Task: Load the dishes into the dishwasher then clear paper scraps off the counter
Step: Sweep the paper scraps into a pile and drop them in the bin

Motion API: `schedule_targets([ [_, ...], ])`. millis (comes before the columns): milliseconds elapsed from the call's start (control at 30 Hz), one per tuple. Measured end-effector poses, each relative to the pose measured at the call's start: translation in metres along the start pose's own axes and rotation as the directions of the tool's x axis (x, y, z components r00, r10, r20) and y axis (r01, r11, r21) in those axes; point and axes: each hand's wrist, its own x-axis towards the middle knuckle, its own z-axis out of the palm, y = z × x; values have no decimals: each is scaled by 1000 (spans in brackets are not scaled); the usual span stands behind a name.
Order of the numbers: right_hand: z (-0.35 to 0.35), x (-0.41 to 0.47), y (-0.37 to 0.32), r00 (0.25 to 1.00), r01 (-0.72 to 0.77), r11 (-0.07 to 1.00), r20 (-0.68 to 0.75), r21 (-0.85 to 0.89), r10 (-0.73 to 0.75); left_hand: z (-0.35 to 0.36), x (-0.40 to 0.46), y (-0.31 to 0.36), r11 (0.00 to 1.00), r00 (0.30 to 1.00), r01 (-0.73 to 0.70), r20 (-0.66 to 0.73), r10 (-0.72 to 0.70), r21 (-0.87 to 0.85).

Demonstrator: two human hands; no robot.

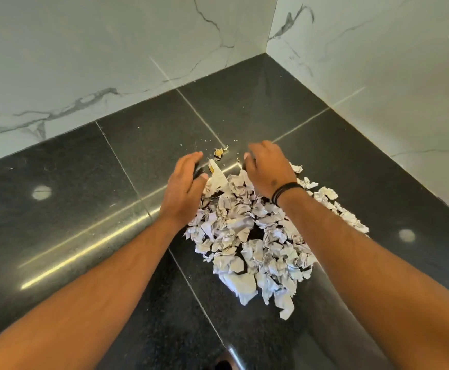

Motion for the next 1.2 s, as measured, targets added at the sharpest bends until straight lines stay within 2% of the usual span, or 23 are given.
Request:
schedule_targets([
  [100, -2, 35, -1, 997, -68, 997, -27, -26, 67, 3, 23, 1, 997, 999, 43, -12, -43, 59],
  [200, 6, 64, -12, 992, -85, 989, 80, -119, 95, 6, 35, -2, 971, 999, 24, 30, -33, 239],
  [300, 17, 79, -33, 982, 40, 982, 186, -187, -4, 8, 36, -2, 951, 999, 10, 26, -19, 310],
  [433, 27, 74, -58, 947, 228, 952, 273, -205, -168, 7, 37, 1, 952, 1000, 2, 29, -11, 307],
  [600, 26, 30, -44, 917, 347, 920, 269, -180, -293, 6, 33, 2, 957, 1000, 10, 22, -17, 290],
  [700, 22, 14, -35, 919, 336, 937, 252, -93, -304, 6, 34, 0, 952, 999, -2, 35, -10, 305],
  [767, 15, 25, -31, 938, 286, 955, 229, -82, -261, 8, 34, -1, 950, 999, -4, 41, -9, 312],
  [867, 3, 63, -21, 984, 123, 983, 147, -139, -102, 9, 34, -2, 948, 999, -7, 41, -6, 319],
  [967, 3, 83, -19, 984, 14, 969, 176, -247, 31, 9, 34, -2, 947, 999, -7, 34, -4, 321],
  [1067, 14, 72, -37, 982, 30, 951, 189, -307, 30, 9, 35, -1, 951, 1000, 4, 27, -13, 310],
  [1200, 26, 39, -62, 964, 162, 951, 249, -262, -96, 7, 35, -1, 956, 1000, 1, 19, -7, 295],
])
